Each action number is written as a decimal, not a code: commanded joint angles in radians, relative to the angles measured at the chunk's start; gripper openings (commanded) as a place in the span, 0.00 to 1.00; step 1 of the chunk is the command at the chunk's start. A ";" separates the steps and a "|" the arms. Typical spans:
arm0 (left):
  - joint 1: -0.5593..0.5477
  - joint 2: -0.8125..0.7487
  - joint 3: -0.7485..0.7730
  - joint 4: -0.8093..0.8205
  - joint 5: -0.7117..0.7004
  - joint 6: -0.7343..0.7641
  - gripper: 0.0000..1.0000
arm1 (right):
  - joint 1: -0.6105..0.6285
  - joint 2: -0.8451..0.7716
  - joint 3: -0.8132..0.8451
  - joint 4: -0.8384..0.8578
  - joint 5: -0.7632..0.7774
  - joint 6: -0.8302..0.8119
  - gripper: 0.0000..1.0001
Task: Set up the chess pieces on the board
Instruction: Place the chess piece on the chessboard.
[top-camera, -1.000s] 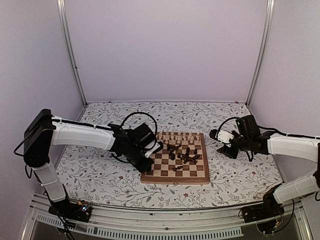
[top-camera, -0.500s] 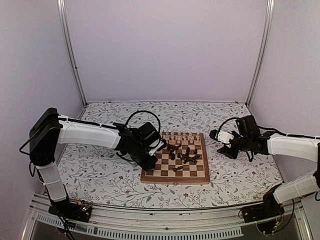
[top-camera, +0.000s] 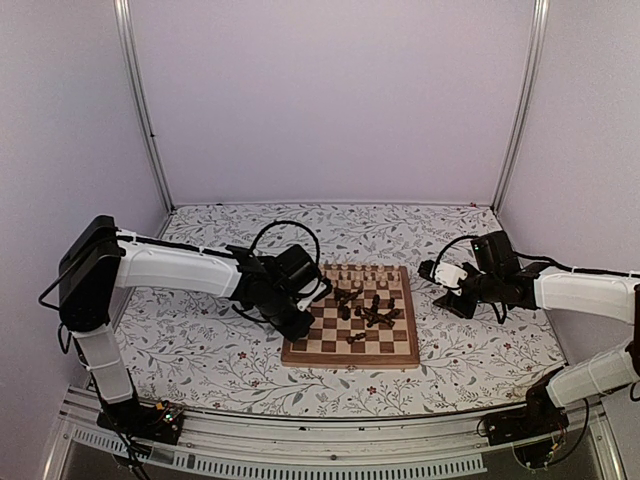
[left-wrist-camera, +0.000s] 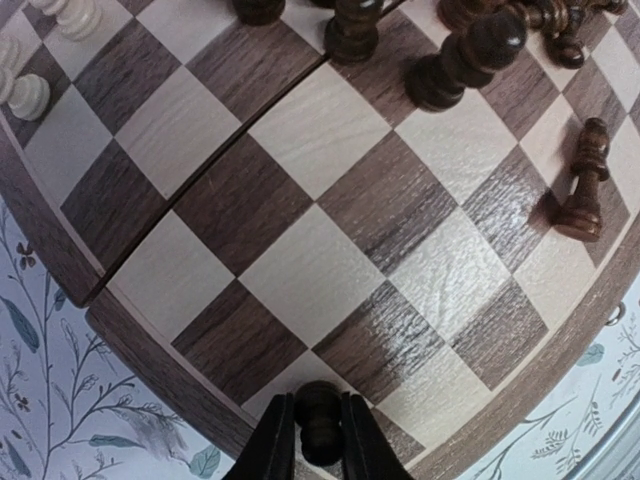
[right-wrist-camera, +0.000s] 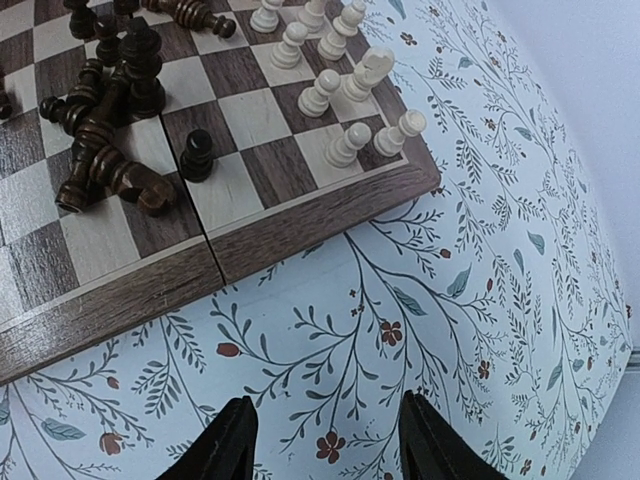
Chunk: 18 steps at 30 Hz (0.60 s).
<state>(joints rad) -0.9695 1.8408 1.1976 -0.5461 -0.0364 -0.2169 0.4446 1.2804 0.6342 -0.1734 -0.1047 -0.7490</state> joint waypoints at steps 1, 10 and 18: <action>-0.008 -0.011 -0.003 -0.023 -0.003 -0.012 0.20 | -0.002 0.005 -0.007 -0.010 -0.012 -0.004 0.51; -0.008 -0.022 0.002 -0.034 -0.014 -0.015 0.20 | -0.002 0.006 -0.005 -0.014 -0.013 -0.004 0.51; -0.016 -0.051 0.053 -0.036 -0.039 -0.018 0.38 | -0.001 0.005 -0.004 -0.015 -0.018 -0.004 0.51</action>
<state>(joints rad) -0.9699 1.8400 1.1988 -0.5671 -0.0475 -0.2344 0.4446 1.2804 0.6342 -0.1741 -0.1081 -0.7490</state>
